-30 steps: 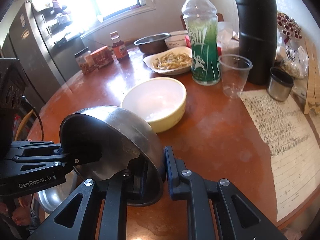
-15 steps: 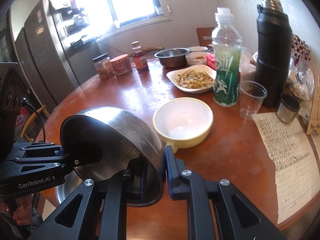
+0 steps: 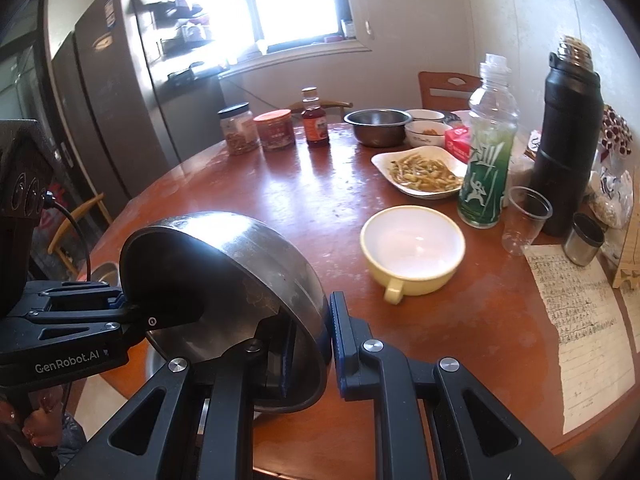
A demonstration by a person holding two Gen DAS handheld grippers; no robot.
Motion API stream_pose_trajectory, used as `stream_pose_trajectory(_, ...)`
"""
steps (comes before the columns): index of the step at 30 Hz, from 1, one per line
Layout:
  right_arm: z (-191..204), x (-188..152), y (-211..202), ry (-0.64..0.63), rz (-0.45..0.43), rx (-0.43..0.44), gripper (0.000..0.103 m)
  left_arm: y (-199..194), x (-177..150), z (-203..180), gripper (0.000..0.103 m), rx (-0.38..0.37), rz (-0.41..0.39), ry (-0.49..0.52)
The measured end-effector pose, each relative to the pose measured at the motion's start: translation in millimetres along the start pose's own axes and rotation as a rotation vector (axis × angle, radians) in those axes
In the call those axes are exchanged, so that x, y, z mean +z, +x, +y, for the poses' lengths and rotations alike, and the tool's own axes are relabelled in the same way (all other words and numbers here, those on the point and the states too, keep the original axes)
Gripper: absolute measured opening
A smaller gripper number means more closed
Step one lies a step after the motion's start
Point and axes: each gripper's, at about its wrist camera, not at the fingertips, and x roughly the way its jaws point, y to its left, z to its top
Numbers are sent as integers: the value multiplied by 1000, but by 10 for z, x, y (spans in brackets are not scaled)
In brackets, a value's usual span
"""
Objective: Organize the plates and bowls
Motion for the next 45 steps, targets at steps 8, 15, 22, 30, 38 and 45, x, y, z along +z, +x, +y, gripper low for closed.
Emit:
stream_pose_trajectory(8, 270, -92, -22, -39, 15, 5, 17, -161, -167, 168, 13, 5, -20, -25)
stream_pose_trajectory(15, 446, -189, -60, -62, 19, 12, 17, -263, -321, 246, 13, 16, -21, -36)
stream_pose_trajectory(22, 534, -311, -36, -69, 49, 31, 17, -295, -448, 309, 13, 33, 0, -46)
stream_pose_trajectory(30, 585, -389, -15, -91, 75, 51, 17, -295, -508, 343, 13, 51, 18, -57)
stream_pose_trajectory(38, 546, -407, 63, -89, 101, 53, 18, -197, -467, 322, 13, 61, 45, -57)
stream_pose_trajectory(45, 505, -378, 182, -83, 130, 56, 19, -66, -391, 344, 13, 70, 68, -64)
